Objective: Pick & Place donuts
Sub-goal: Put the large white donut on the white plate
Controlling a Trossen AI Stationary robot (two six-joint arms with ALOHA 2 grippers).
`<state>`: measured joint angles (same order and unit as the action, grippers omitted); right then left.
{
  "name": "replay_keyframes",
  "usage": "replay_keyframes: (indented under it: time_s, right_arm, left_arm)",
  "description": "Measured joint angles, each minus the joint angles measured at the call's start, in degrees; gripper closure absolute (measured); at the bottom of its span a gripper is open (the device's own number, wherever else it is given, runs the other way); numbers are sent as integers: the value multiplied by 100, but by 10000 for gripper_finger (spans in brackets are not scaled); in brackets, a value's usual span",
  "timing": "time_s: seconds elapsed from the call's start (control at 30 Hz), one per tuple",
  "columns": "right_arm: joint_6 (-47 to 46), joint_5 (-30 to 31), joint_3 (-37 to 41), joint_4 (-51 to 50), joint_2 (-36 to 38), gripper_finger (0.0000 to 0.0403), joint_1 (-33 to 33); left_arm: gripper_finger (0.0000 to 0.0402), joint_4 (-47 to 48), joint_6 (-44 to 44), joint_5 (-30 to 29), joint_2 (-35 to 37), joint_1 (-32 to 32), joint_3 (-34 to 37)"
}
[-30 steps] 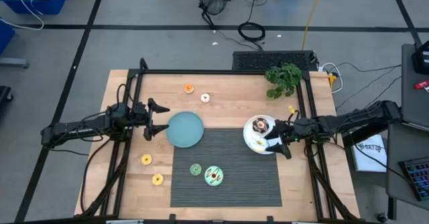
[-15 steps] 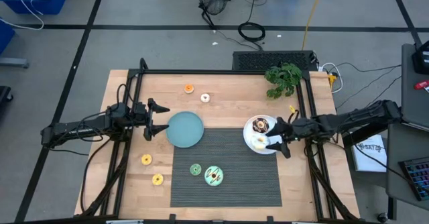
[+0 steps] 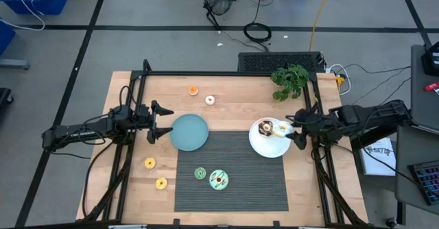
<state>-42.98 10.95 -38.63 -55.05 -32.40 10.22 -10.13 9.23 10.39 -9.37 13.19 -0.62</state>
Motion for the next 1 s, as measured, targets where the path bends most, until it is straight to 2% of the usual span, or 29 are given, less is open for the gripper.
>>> replay_keyframes:
  time_s: [0.1,0.23,0.57,0.8,1.0]
  right_arm:
    - [-1367,-469,106,-420,-96,135,0]
    - [-1784,-549,242,-612,-246,135,-1]
    - [-1217,-491,309,-199,-749,135,0]
    - [-598,-504,904,556,-890,135,-29]
    - [-531,-504,1249,920,-890,135,-194]
  left_arm:
    - [23,0,2,0,2,1,1]
    - [23,-1,0,0,2,1,1]
    - [23,0,1,0,0,0,2]
    - [23,0,2,0,0,0,2]
    - [23,-2,2,0,0,0,2]
